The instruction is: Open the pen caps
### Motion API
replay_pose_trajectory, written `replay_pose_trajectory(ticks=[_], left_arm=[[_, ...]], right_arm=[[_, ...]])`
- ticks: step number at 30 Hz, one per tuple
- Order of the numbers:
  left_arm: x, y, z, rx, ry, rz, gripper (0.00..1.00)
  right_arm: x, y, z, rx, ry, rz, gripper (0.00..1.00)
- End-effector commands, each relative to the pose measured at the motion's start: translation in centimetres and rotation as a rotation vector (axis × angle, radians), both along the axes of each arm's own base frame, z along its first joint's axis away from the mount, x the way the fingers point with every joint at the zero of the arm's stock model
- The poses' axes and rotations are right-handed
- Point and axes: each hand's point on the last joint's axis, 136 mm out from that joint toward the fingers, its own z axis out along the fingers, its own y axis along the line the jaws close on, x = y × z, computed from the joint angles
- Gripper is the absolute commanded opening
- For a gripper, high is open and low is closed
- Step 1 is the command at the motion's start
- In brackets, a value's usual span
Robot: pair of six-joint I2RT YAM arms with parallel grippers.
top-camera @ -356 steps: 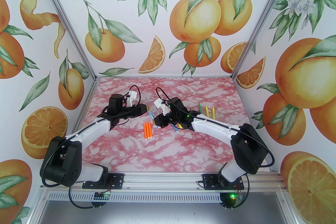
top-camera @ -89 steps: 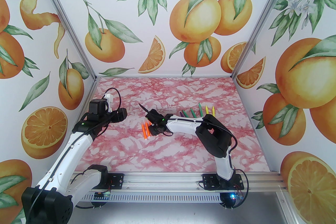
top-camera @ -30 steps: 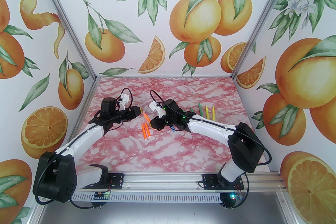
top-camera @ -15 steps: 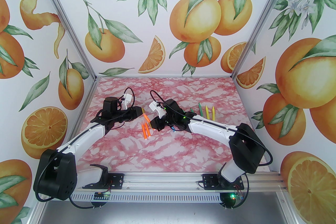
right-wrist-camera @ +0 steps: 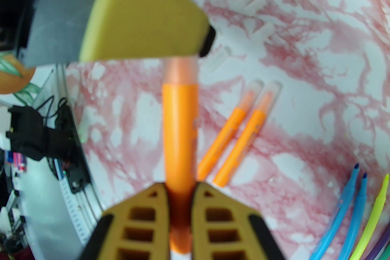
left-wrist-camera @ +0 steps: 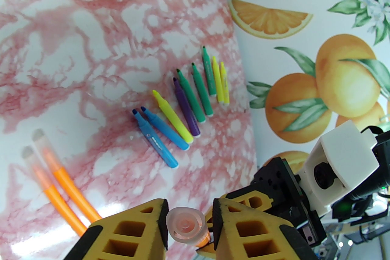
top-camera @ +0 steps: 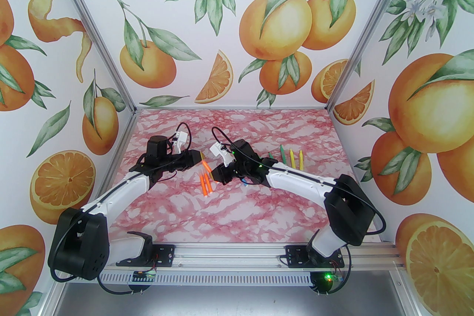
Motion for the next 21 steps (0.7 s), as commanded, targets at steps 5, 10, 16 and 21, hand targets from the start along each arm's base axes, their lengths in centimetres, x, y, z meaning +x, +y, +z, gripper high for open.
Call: replay_pose_trajectory(ticks=[5, 10, 16, 21], left_arm=[[0.78, -0.61, 1.66, -0.023, -0.049, -0.025, 0.22], [0.82, -0.7, 1.62, -0.025, -0.047, -0.03, 0.1], [0.69, -0.71, 1.58, -0.02, -0.049, -0.037, 0.0], [0.59, -0.67, 1.61, -0.016, -0.051, -0.038, 0.0]], right_arm=[[-0.1, 0.28, 1.04, 0.031, -0.024, 0.021, 0.05], [0.0, 0.27, 0.89, 0.023, -0.024, 0.019, 0.14], [-0.07, 0.11, 0.74, 0.015, -0.028, 0.02, 0.29], [-0.11, 0.29, 0.85, 0.021, -0.026, 0.029, 0.35]])
